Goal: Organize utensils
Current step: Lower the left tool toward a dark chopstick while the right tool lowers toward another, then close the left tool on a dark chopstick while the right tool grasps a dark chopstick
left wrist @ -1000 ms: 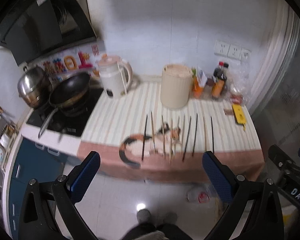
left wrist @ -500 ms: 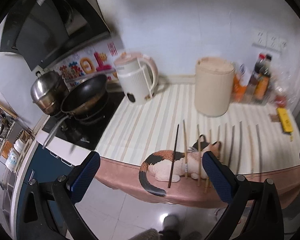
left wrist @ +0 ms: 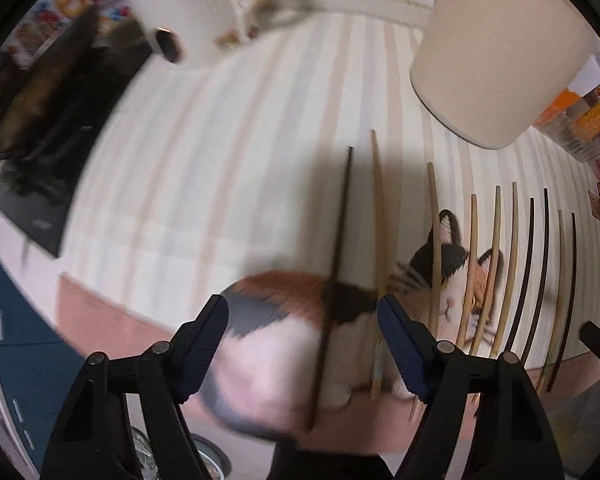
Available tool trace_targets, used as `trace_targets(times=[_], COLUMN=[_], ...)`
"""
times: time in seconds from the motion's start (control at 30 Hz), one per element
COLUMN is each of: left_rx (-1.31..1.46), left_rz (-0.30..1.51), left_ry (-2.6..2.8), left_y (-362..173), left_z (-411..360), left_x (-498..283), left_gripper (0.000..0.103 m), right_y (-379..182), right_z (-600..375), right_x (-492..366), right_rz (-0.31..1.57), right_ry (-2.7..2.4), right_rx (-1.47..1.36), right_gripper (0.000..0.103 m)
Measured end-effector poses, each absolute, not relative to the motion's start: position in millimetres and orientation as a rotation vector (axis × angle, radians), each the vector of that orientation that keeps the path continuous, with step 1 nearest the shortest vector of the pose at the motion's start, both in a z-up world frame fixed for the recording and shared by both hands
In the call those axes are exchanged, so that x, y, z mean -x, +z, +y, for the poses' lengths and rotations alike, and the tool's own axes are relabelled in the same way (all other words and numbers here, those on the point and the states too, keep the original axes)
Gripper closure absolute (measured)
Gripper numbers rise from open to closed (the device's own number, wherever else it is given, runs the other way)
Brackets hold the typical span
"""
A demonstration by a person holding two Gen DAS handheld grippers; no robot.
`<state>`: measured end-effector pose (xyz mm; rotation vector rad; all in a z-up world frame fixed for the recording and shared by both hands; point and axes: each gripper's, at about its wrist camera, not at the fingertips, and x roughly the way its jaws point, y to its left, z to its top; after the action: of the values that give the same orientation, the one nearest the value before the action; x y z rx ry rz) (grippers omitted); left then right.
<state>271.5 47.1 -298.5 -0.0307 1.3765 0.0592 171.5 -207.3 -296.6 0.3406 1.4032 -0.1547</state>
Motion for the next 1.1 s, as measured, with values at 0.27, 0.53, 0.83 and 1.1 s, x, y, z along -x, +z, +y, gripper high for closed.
trace_targets(times=[0.27, 0.53, 0.83, 1.1], left_rx=[-0.039, -0.069, 0.023, 0.03], left_rz=[1.462, 1.482, 1.535, 1.587], left_ry=[-0.025, -0.074, -0.056, -0.169], left_y=[-333.5, -345.4, -340.9, -352.7], left_z=[27.0, 26.0, 71.7, 81.9], left_x=[-297.4, -295.1, -276.0, -258.2], left_gripper=[0.028, 0.087, 0.1, 0.059], right_y=[-351.8, -379.6, -382.5, -375.9], right_z=[-209.5, -195.3, -163.3, -169.5], right_x=[-222.1, -246.0, -220.1, -218.1], right_rz=[1.531, 1.59, 1.7, 1.774], right_ry=[-0.22, -0.264, -0.228, -0.23], right_rx=[-0.32, -0.212, -0.133, -0.159], right_gripper=[0.067, 0.073, 0.097, 0.096])
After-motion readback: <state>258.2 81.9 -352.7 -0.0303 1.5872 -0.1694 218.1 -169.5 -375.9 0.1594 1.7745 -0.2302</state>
